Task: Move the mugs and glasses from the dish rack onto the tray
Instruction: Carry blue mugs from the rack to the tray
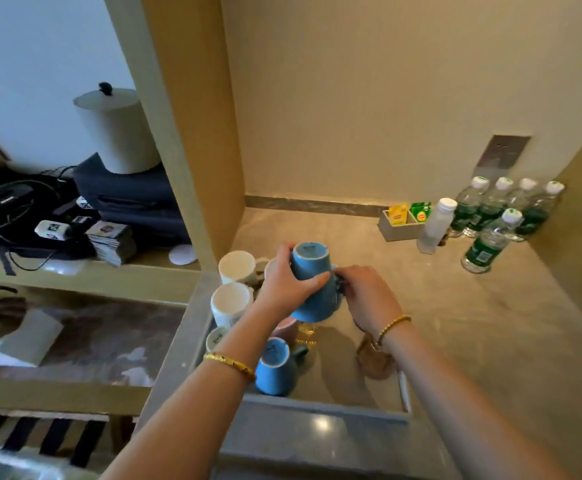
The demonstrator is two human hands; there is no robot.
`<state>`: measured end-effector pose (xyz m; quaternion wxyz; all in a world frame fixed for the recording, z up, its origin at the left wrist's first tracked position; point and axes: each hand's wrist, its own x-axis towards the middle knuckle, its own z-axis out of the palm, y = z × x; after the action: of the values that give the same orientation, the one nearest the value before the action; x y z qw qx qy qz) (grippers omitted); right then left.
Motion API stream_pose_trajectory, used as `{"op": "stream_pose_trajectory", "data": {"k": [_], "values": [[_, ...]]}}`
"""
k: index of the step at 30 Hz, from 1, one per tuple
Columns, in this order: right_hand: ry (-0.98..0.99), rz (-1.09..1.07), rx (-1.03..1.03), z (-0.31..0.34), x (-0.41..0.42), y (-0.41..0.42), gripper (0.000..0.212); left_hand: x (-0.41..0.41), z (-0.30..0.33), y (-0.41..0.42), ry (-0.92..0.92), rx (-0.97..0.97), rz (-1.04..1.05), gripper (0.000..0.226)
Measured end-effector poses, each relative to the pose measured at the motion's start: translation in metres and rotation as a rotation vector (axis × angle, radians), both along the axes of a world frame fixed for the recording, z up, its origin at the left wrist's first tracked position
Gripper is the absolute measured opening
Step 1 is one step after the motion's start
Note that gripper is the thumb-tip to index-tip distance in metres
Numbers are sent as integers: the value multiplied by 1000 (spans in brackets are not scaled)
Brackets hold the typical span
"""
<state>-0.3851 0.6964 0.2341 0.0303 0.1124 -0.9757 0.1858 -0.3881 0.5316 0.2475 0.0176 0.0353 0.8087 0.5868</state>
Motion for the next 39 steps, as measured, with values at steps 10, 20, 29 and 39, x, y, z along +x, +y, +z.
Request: {"op": "stream_pose_trajectory", "data": {"k": [10, 20, 29, 39], "values": [[-136, 134, 495, -25, -18, 42, 20, 1, -30, 28, 60, -631, -290, 71], [-217, 248, 687, -57, -41, 27, 21, -16, -60, 33, 30, -1050, -373, 69], [-243, 274, 699, -74, -50, 23, 20, -15, -81, 34, -5, -1096, -377, 55], [-168, 269, 282, -73, -33, 36, 29, -14, -88, 45, 10, -1069, -260, 56]]}}
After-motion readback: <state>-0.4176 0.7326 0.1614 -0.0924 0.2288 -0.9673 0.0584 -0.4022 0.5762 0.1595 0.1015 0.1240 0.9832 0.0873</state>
